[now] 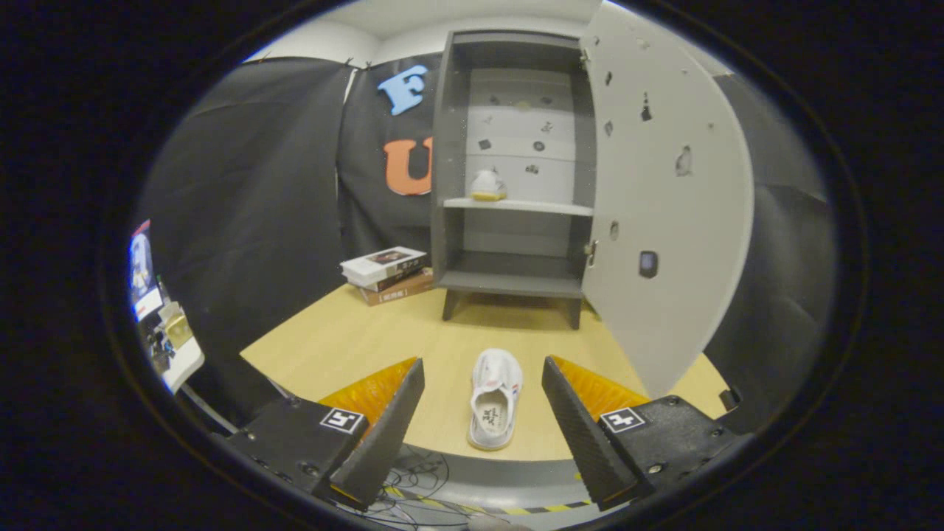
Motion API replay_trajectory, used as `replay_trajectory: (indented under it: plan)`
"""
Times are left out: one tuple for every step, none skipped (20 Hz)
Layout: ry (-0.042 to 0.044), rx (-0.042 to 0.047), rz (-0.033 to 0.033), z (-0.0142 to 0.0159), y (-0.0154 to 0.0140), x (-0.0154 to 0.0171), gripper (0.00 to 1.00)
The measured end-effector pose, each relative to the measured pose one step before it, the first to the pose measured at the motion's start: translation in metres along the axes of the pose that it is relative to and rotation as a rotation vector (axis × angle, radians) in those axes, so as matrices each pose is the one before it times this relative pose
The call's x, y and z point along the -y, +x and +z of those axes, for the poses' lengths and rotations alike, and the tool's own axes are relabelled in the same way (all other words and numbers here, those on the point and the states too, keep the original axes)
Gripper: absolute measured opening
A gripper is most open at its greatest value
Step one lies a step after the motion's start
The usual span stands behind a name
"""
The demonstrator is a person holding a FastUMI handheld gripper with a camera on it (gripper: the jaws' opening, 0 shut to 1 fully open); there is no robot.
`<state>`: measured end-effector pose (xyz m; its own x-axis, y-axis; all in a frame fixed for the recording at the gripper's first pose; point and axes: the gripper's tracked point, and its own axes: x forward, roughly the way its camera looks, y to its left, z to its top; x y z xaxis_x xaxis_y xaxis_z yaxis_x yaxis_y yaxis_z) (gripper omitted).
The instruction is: Open the shoe cabinet door, grab the shoes and put them into the shoe cabinet, then close the shoe cabinet door.
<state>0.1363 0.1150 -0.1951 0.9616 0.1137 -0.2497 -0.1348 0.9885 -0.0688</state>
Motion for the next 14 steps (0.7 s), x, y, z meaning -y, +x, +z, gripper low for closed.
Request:
replay_trajectory:
  plan:
    - [0.00114,-0.03217,0.01205,-0.00890,0.00564,-0.00206,1.00]
    - [0.01502,-0.02453,0.01461,-0.00945,0.00511,-0.00562,1.00]
    - [0.01650,-0.02520,0.00616,-0.00765,0.00531,-0.00312,1.00]
    - [0.01877,-0.02446,0.00468,-0.00632,0.00717,-0.00454,1.00]
    - [0.01073,-0.03565,0.00097,-0.00761,0.00408,-0.00164,1.00]
    - [0.00840,-0.01331,-0.00354,-0.00352,0.00391,-0.00121,1.00]
    - [-0.00066,-0.01921,-0.00645,-0.00444,0.00350,0.00086,1.00]
    - [0.00239,-0.03119,-0.00589,-0.00711,0.00728,0.00099,1.00]
    - [0.01485,-0.02182,0.00355,-0.00418,0.00430,-0.00114,1.00]
    - [0.01463,-0.02010,-0.00176,-0.00358,0.00406,-0.00202,1.00]
    - [0.01374,-0.01965,-0.00380,-0.00347,0.00336,-0.00083,1.00]
    - [0.00908,-0.01689,-0.00317,-0.00275,0.00236,-0.00101,1.00]
    - [-0.00540,-0.00430,-0.01422,0.00021,0.00253,0.00241,1.00]
    - [-0.00720,0.00263,-0.00448,0.00130,0.00208,0.00057,1.00]
